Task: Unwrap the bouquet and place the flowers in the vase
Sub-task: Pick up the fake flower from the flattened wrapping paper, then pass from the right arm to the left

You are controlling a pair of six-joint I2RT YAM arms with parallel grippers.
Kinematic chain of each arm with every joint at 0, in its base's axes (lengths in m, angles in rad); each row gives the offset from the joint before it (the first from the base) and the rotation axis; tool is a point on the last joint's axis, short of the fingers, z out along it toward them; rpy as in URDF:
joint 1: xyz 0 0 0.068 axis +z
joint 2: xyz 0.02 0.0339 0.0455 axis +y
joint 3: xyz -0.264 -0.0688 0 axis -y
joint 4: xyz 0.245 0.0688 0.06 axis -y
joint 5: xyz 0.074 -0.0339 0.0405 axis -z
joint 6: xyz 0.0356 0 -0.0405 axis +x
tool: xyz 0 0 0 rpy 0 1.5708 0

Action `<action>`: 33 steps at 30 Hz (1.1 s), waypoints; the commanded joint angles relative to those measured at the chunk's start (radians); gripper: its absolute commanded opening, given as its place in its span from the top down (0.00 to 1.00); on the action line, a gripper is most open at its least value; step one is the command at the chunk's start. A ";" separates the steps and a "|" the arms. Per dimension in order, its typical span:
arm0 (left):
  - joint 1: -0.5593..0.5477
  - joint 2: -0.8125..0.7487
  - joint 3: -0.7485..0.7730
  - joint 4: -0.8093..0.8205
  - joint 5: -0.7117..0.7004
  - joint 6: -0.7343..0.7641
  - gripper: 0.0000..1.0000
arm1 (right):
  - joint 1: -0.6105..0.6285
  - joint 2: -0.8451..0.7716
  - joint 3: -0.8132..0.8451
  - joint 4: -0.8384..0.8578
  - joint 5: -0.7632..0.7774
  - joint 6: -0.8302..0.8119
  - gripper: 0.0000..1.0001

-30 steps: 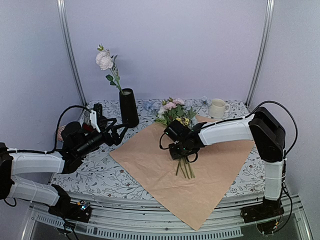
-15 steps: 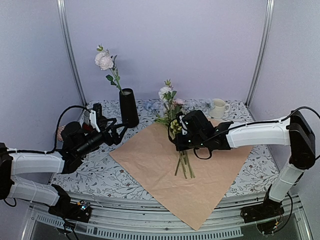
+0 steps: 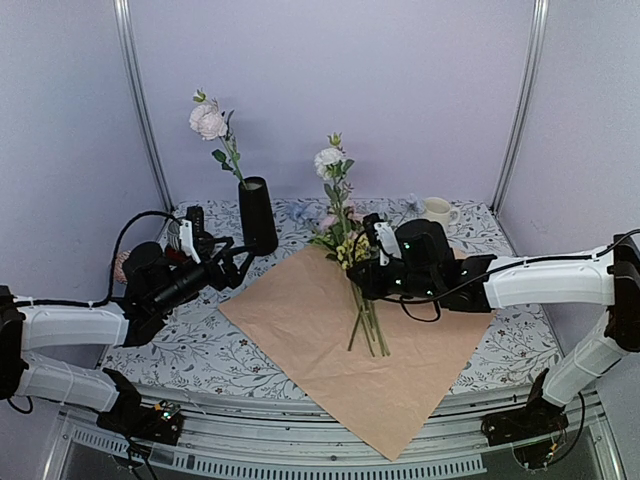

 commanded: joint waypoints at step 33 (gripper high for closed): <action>-0.194 0.232 0.299 0.151 0.314 -0.246 0.54 | 0.117 -0.093 -0.072 0.311 -0.309 -0.185 0.95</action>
